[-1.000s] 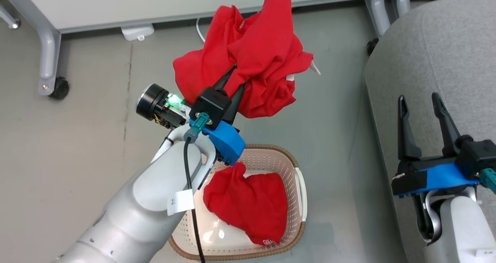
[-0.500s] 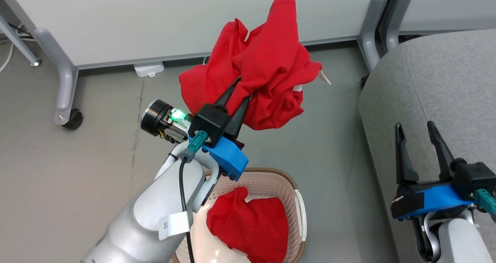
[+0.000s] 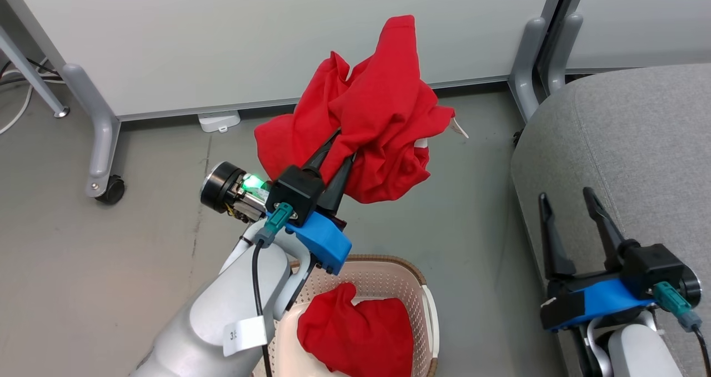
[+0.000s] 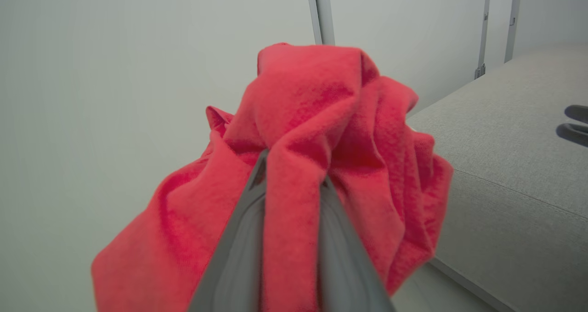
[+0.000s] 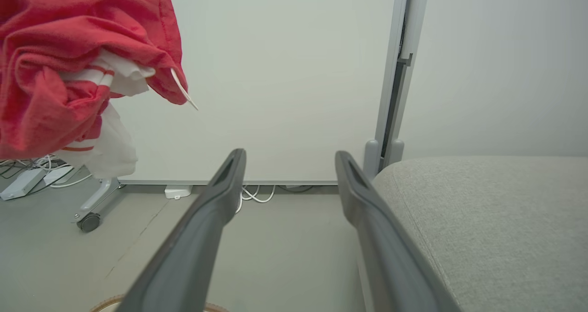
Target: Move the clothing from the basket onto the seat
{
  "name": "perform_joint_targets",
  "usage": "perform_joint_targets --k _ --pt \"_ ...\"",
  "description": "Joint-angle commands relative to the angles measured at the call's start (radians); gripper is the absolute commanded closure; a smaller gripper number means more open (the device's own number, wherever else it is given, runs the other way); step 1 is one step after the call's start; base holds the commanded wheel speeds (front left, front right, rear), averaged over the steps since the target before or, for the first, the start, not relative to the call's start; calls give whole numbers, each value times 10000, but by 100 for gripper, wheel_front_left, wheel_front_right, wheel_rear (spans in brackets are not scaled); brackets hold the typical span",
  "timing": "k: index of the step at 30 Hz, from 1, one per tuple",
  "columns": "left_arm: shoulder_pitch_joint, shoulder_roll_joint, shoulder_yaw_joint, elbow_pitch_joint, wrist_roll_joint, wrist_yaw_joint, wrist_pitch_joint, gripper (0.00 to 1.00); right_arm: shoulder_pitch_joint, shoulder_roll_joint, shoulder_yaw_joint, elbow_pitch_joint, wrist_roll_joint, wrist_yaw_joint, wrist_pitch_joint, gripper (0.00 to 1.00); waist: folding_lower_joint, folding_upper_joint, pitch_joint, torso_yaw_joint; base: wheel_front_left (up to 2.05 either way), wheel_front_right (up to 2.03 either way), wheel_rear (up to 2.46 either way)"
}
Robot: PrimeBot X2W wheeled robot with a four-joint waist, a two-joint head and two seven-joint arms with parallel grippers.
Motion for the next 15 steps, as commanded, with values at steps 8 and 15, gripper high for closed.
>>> perform_joint_targets --k 8,15 --pt "86 21 170 -92 117 -36 -51 100 -100 -47 956 -347 -36 1 -6 0 1 -1 39 -41 0 0 0" --pt "33 19 242 -129 197 -58 -51 100 -571 -233 2215 -640 90 1 -6 0 1 -1 143 -64 0 0 0"
